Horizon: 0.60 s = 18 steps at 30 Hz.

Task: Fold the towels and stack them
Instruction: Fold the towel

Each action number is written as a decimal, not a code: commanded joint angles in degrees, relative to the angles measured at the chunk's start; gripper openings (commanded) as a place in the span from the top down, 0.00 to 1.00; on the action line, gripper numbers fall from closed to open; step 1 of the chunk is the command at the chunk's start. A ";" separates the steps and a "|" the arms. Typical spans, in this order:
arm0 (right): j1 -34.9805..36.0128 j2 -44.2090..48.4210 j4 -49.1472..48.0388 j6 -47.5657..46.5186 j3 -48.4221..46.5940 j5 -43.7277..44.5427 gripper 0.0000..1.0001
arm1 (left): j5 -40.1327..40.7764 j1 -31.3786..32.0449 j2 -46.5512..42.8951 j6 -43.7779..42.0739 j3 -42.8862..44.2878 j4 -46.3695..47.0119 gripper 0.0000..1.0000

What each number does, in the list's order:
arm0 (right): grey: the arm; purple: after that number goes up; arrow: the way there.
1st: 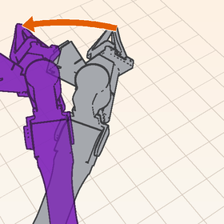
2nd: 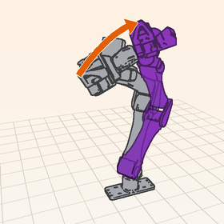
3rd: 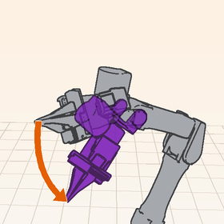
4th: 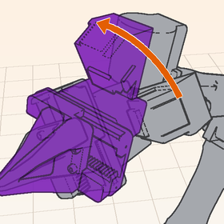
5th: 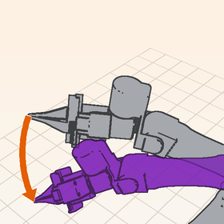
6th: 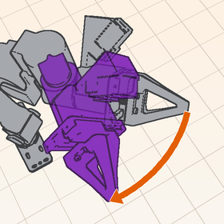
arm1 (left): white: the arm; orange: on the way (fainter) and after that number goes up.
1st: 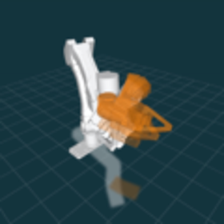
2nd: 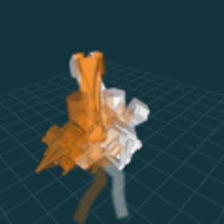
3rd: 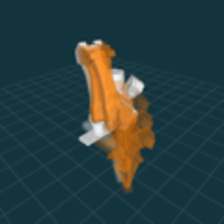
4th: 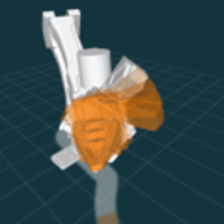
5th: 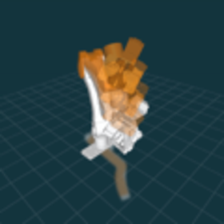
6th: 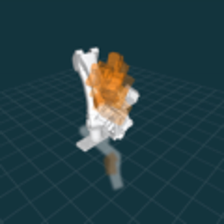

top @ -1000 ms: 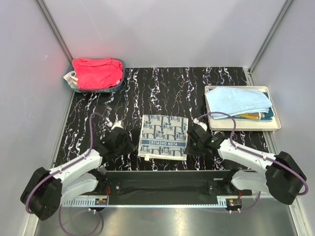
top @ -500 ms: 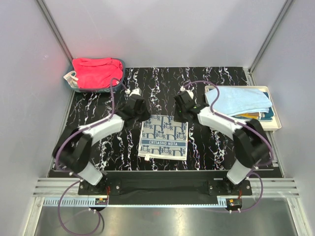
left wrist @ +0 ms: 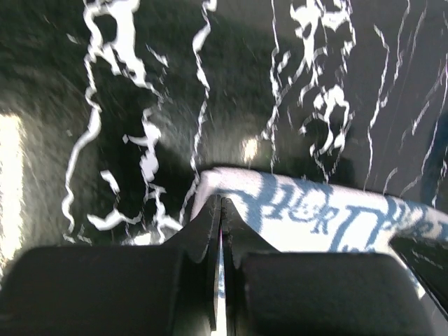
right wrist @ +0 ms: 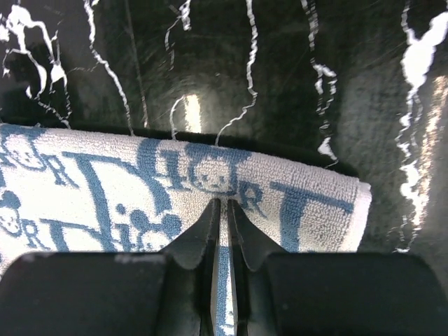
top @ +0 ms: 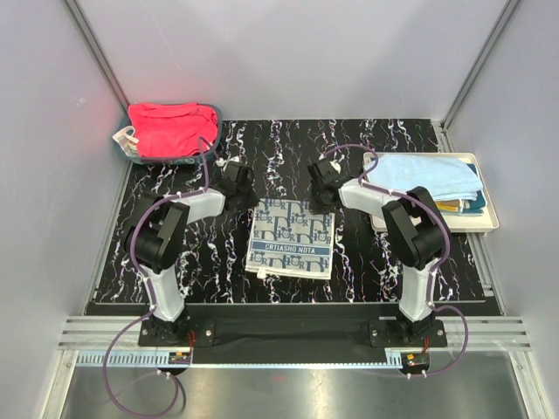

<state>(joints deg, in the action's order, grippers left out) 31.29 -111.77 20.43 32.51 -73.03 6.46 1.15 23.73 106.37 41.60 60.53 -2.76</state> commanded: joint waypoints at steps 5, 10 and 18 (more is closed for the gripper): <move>-2.98 1.98 -0.21 -3.32 1.14 1.20 0.85 | 3.07 -0.96 1.39 -0.12 1.87 -0.83 0.96; -3.51 0.33 0.66 -5.70 -3.07 -4.08 0.83 | 3.77 -0.96 -2.04 0.15 0.46 0.74 0.93; -3.34 -6.88 -1.17 -4.65 -8.26 -11.37 0.85 | 5.62 -2.01 -2.66 -0.91 4.68 -3.74 0.85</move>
<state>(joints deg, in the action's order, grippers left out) 27.94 -116.71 20.60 28.25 -79.29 -0.45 4.16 22.79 106.91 41.58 62.35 -6.15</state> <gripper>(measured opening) 0.156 0.138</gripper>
